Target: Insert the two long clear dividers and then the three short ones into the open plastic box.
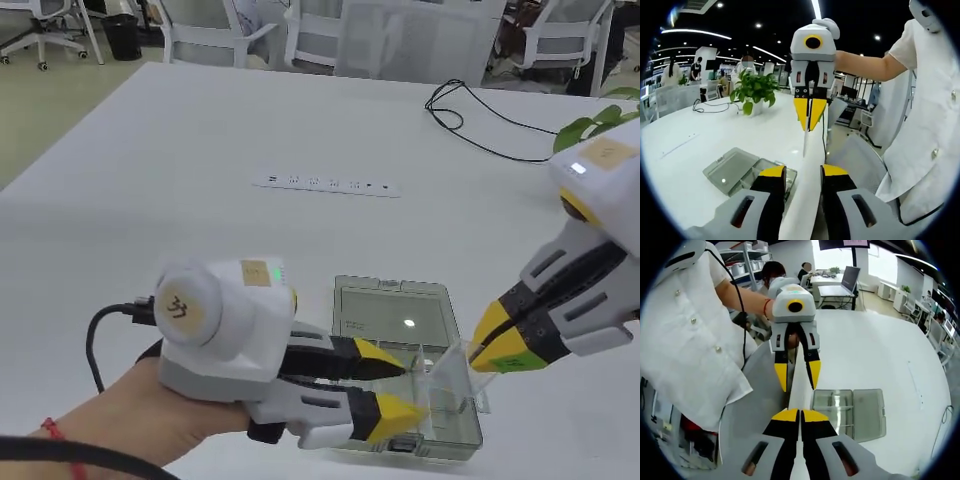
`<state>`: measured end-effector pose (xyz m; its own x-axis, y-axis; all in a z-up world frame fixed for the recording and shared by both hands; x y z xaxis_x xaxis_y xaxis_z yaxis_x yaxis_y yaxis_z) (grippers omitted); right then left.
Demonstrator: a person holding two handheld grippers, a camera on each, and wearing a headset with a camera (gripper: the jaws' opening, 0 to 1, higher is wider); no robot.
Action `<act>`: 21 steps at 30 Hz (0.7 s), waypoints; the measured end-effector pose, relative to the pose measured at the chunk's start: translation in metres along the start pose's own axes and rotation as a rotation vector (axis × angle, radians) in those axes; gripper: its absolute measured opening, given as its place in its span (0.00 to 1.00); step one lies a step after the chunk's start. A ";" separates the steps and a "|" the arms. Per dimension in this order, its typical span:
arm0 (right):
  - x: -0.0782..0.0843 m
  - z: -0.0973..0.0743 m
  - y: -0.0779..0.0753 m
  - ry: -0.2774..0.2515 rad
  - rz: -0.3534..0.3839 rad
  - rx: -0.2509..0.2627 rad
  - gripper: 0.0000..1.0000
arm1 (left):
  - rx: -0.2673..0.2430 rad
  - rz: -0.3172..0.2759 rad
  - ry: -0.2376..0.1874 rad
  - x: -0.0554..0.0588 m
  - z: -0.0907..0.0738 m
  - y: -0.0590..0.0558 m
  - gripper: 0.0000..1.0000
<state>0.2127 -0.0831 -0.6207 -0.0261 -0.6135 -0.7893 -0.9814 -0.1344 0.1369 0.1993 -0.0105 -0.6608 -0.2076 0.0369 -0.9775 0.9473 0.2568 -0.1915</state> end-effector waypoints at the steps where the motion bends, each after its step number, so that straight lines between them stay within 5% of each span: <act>1: 0.000 0.000 -0.001 0.002 0.000 0.006 0.03 | -0.007 0.007 0.007 0.002 -0.002 0.002 0.29; 10: 0.005 0.003 -0.016 0.024 -0.010 0.044 0.03 | -0.048 0.023 0.039 0.010 -0.012 0.010 0.47; 21: 0.018 0.014 -0.038 0.048 -0.017 0.072 0.03 | -0.082 0.031 0.067 0.020 -0.023 0.018 0.59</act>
Point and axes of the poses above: the centre of the closed fingertips' face, and the gripper's own axes: z roughly forward along the fingers, y roughly to its left, x roughly out of its underside, the point moved 3 cm from there along -z, roughly backward along the fingers, and after that the axes turned 14 degrees about -y, right-handed, at the moved point
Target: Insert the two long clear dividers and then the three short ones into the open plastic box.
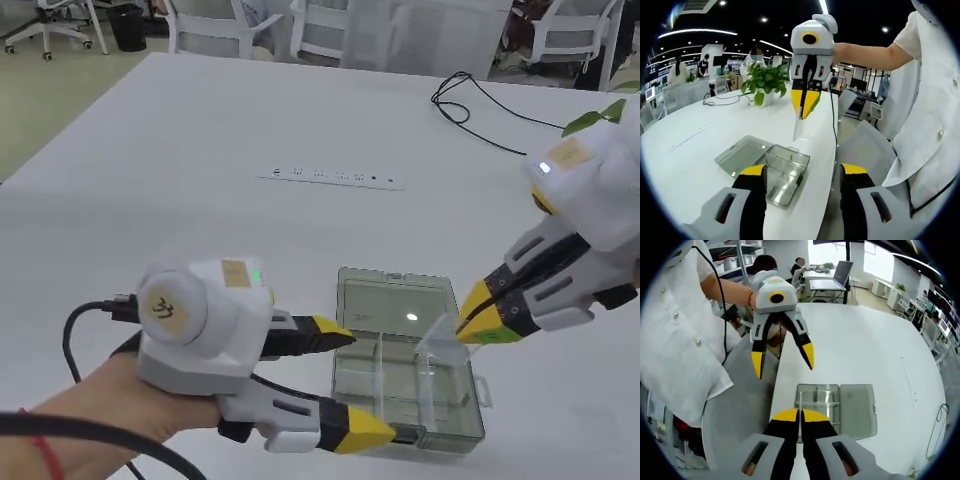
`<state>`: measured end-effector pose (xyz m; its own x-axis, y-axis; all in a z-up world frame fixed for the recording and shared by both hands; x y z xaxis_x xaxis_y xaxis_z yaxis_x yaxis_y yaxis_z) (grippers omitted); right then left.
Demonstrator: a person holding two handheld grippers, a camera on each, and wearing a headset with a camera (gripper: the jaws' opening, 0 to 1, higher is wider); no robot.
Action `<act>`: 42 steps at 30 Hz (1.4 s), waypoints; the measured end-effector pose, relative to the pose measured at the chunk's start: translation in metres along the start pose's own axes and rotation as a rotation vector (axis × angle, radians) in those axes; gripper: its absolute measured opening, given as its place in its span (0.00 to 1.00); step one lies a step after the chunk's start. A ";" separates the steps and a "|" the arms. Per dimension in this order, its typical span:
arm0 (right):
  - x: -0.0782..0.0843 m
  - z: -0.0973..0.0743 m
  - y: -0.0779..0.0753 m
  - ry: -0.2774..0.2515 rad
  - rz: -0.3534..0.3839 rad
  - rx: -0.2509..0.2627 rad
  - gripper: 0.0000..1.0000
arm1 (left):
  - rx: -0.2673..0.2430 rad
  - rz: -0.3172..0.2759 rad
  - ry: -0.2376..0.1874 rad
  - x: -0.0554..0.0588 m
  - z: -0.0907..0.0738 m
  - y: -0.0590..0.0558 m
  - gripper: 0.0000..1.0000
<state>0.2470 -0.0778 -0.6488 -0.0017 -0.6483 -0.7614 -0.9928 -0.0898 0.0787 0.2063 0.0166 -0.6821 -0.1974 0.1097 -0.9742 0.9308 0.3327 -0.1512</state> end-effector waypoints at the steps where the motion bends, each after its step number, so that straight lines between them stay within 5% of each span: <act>1: 0.001 0.001 -0.001 0.001 0.000 0.002 0.03 | 0.000 0.003 0.003 0.001 0.000 0.000 0.60; 27: 0.041 0.041 -0.029 0.001 0.044 0.075 0.03 | -0.068 -0.009 0.037 0.022 -0.013 0.020 0.97; 42: 0.058 0.052 -0.038 -0.001 0.080 0.090 0.03 | -0.066 -0.021 0.034 0.024 -0.015 0.022 1.00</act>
Point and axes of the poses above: the centre of the closed fingertips' face, and the gripper's own axes: z roughly forward along the fingers, y roughly to its left, x roughly out of its underside, the point moved 3 cm from there along -z, roughly backward along the fingers, and after that the axes turned 14 degrees about -y, right-handed, at the moved point
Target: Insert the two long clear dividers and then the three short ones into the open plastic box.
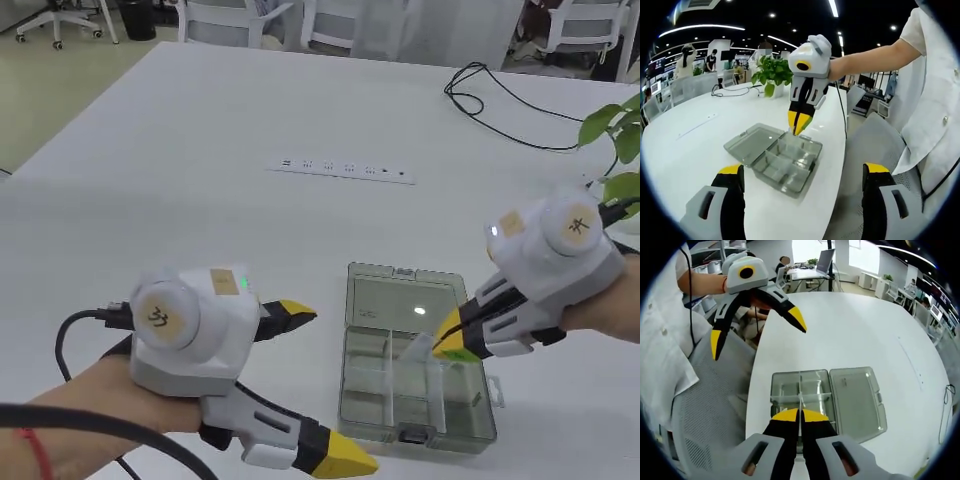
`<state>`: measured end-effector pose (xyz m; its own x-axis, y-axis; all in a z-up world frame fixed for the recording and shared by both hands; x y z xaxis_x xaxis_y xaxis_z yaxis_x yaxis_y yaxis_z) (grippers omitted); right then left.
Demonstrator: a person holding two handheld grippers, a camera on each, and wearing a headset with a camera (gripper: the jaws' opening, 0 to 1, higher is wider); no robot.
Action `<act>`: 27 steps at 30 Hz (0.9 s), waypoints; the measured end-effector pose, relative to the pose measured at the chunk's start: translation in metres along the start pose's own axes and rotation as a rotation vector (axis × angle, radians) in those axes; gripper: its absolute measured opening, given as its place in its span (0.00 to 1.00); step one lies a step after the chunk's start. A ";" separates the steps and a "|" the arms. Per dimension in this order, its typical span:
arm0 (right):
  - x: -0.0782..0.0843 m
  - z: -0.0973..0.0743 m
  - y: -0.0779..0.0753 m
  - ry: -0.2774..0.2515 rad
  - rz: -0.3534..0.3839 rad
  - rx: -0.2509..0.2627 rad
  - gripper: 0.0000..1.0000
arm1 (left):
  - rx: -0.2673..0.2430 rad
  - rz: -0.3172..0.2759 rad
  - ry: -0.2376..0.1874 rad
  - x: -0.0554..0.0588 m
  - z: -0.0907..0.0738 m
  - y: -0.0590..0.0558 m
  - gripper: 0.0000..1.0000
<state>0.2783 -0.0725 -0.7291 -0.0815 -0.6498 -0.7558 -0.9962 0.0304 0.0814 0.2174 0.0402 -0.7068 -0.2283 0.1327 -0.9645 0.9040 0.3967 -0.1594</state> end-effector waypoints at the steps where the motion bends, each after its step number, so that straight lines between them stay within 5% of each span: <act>1: 0.001 0.000 0.000 0.000 0.003 0.001 0.03 | -0.001 0.001 0.001 0.000 0.000 0.000 1.00; 19: 0.007 0.004 0.003 -0.004 -0.017 0.019 0.02 | -0.002 -0.009 -0.015 0.000 0.001 0.000 1.00; 27: 0.007 0.012 0.007 0.008 -0.098 0.013 0.02 | 0.001 -0.012 -0.013 0.000 0.003 -0.001 1.00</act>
Point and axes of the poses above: the centre of the closed fingertips' face, and the gripper's own axes: z roughly forward along the fingers, y roughly to its left, x roughly out of its underside, the point moved 3 cm from there along -z, roughly backward along the fingers, and after that the axes turned 14 degrees about -y, right-handed, at the moved point
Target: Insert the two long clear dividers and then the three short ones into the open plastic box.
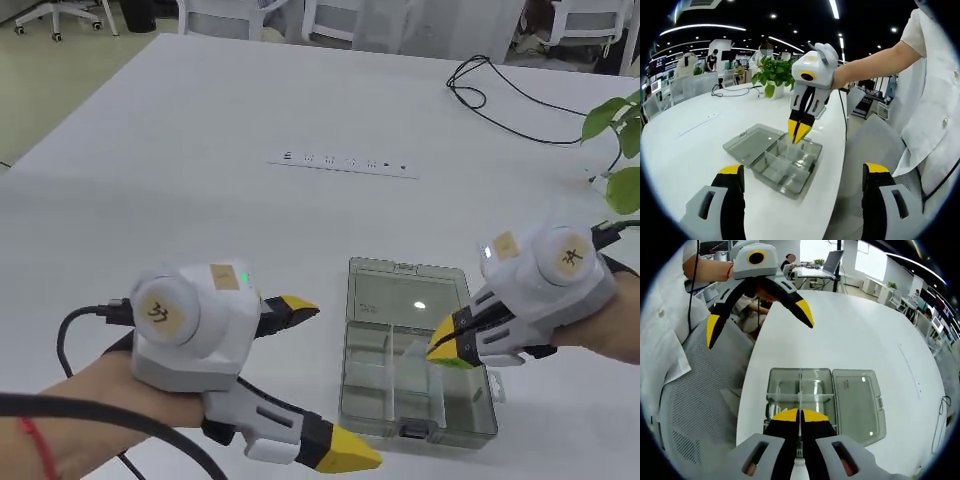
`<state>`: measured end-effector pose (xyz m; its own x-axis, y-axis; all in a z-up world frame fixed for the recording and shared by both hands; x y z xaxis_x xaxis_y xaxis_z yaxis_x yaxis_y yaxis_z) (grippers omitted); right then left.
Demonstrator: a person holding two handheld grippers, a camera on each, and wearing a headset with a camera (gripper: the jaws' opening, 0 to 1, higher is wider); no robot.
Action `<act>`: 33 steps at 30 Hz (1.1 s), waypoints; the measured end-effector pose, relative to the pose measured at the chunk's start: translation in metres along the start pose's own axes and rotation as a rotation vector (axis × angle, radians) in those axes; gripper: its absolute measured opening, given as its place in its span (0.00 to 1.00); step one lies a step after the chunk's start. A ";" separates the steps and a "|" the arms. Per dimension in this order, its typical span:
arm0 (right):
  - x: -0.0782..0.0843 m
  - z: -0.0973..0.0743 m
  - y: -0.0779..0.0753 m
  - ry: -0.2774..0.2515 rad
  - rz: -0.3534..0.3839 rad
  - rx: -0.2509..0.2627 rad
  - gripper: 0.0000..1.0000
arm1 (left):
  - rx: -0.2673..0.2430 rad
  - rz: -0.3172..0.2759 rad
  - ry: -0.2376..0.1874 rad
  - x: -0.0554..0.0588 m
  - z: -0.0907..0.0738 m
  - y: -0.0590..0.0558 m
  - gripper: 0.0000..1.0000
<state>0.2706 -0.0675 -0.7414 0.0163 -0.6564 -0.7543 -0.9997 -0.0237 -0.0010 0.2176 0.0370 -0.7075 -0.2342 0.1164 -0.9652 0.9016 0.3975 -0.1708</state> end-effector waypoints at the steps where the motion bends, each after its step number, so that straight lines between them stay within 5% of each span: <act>1: 0.000 0.000 -0.001 -0.001 -0.003 -0.001 0.02 | 0.000 0.000 0.000 0.000 0.000 0.000 1.00; 17: 0.001 0.006 -0.002 0.015 -0.025 -0.010 0.02 | 0.003 -0.003 -0.007 -0.001 0.000 0.000 1.00; 33: 0.021 0.033 -0.002 0.130 -0.023 -0.037 0.02 | 0.009 -0.003 -0.006 0.000 0.000 0.000 1.00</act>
<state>0.2725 -0.0559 -0.7788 0.0439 -0.7474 -0.6630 -0.9978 -0.0664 0.0088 0.2172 0.0368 -0.7076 -0.2349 0.1100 -0.9658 0.9040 0.3898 -0.1754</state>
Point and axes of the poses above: the centre of the closed fingertips' face, and the gripper's own axes: z roughly forward along the fingers, y roughly to its left, x roughly out of its underside, the point moved 3 cm from there along -z, roughly backward along the fingers, and after that the axes turned 14 degrees about -y, right-handed, at the moved point
